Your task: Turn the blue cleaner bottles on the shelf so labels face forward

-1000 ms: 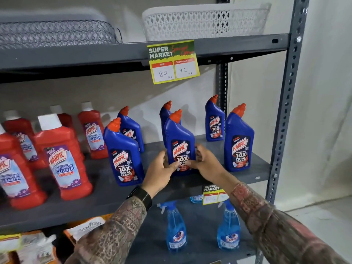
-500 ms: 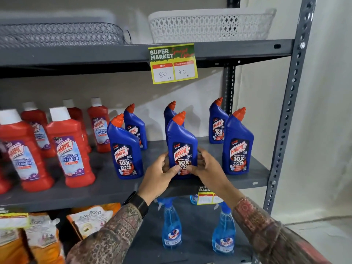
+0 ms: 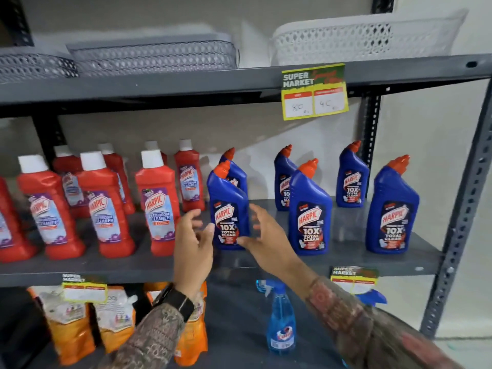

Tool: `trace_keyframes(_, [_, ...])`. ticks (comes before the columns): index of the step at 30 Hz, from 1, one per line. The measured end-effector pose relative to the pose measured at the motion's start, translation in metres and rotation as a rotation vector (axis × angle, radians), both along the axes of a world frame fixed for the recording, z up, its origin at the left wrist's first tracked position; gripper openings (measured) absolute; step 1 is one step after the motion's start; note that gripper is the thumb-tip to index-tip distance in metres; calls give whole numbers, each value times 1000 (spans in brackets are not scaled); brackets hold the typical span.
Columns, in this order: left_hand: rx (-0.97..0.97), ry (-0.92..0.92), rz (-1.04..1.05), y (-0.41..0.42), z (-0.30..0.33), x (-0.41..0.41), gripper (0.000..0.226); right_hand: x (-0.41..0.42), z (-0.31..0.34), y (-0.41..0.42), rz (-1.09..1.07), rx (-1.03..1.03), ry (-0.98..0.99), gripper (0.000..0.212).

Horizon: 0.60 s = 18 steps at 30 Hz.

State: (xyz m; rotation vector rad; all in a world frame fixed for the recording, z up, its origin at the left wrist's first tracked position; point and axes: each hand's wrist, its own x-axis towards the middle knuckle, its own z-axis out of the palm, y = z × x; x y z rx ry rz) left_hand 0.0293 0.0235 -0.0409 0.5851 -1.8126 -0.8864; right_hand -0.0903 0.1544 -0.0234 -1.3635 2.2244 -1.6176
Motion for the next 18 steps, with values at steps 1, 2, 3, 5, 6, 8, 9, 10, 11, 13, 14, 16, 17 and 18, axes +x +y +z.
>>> trace_keyframes(1, [7, -65, -54, -9, 2, -3, 50, -2, 1, -12, -30, 2, 10, 78])
trace_keyframes(2, [28, -142, -119, -16, 4, -7, 58, -5, 2, -22, -53, 14, 3, 77])
trace_keyframes(3, [58, -208, -189, -22, 6, -11, 62, -9, 2, -28, -67, 32, -27, 74])
trace_keyframes(5, [113, -286, -299, -34, 6, -18, 52, -14, 0, -36, -71, 54, -101, 68])
trace_keyframes(6, [128, -300, -325, -38, 5, -20, 44, -16, -1, -36, -65, 53, -129, 65])
trace_keyframes(8, [139, -303, -348, -45, 3, -22, 34, -18, -4, -38, -45, 36, -168, 60])
trace_keyframes(9, [141, -299, -369, -46, 3, -21, 33, -19, -7, -38, -39, 24, -176, 58])
trace_keyframes(10, [137, -291, -388, -46, 2, -20, 33, -19, -8, -38, -39, 11, -181, 57])
trace_keyframes(11, [134, -284, -401, -45, 3, -18, 33, -18, -11, -37, -37, -2, -182, 55])
trace_keyframes(13, [143, -275, -427, -44, -1, -14, 34, -16, -16, -34, -27, -20, -184, 51])
trace_keyframes(14, [138, -275, -430, -43, -3, -11, 33, -13, -17, -32, -22, -22, -185, 50])
trace_keyframes(16, [112, -267, -420, -41, -7, -6, 32, -11, -22, -30, -16, -36, -177, 49])
trace_keyframes(17, [101, -259, -416, -41, -9, -4, 31, -12, -25, -31, -15, -46, -174, 50])
trace_keyframes(18, [95, -247, -415, -40, -10, -3, 31, -9, -24, -30, -17, -45, -175, 50])
